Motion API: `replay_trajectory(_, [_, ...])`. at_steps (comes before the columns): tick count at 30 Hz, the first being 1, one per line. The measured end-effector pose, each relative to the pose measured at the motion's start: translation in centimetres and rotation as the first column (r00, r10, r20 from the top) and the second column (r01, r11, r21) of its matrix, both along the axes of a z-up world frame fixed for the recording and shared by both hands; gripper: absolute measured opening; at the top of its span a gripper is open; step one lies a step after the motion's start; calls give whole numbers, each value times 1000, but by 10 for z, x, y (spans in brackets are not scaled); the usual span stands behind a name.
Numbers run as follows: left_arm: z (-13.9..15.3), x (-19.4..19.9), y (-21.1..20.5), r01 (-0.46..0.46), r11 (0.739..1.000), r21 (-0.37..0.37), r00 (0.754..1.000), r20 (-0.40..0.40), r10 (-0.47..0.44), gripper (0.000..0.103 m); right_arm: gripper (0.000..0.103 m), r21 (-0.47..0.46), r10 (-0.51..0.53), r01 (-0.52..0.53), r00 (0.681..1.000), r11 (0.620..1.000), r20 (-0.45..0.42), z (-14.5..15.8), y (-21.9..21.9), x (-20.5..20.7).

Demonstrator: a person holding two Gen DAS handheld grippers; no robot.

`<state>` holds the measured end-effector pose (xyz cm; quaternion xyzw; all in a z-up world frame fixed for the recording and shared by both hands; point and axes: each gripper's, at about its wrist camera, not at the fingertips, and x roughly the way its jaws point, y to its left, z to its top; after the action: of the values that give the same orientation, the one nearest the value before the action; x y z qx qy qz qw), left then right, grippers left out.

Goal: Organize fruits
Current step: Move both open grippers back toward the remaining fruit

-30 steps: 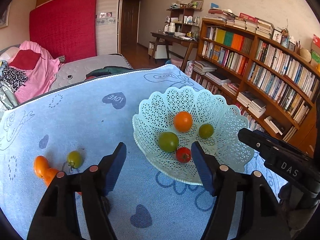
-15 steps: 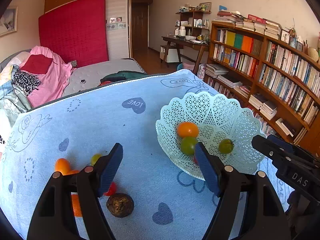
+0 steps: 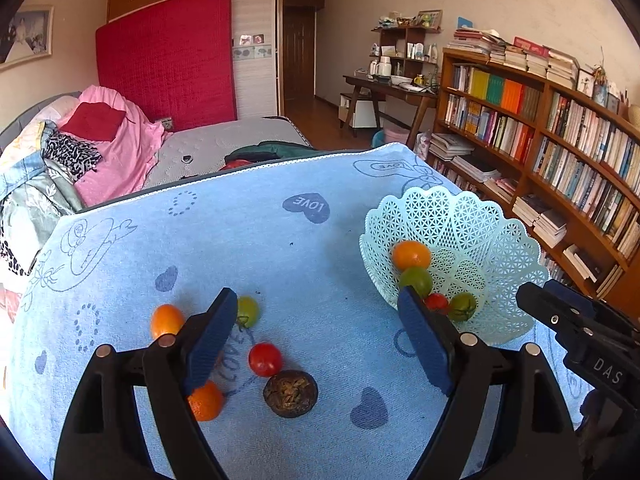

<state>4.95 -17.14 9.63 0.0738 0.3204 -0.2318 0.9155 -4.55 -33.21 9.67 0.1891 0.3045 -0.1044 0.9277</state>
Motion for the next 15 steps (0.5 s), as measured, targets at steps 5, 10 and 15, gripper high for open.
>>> replay_trajectory(5, [1, 5, 21, -44, 999, -13, 999, -11, 43, 82, 58, -6, 30, -30, 1000, 1000, -4, 1, 15, 3])
replay_trajectory(10, [3, 12, 45, -105, 994, -23, 994, -28, 105, 82, 58, -9, 64, -64, 998, 998, -9, 1, 32, 7])
replay_trajectory(15, [5, 21, 70, -167, 985, -38, 985, -51, 165, 82, 58, -11, 108, -109, 994, 994, -22, -3, 49, 13])
